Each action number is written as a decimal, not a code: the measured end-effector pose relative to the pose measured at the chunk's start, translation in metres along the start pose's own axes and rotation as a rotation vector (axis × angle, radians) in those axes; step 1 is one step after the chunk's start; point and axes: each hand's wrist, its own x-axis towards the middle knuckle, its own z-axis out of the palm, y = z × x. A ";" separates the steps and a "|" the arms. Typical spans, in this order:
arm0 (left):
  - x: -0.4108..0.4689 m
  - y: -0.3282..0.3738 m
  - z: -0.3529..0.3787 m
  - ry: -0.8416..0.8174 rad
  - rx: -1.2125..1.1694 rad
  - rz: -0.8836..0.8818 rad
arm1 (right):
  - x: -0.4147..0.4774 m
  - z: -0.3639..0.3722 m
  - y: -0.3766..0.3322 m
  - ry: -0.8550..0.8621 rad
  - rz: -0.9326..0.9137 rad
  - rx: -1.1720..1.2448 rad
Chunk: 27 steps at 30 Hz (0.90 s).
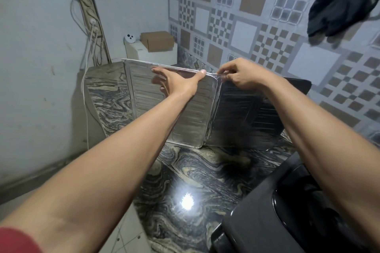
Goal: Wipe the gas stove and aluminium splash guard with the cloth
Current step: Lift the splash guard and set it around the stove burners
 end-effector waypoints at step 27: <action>0.011 0.058 -0.012 -0.492 0.354 0.274 | -0.021 -0.030 0.082 0.281 0.264 -0.423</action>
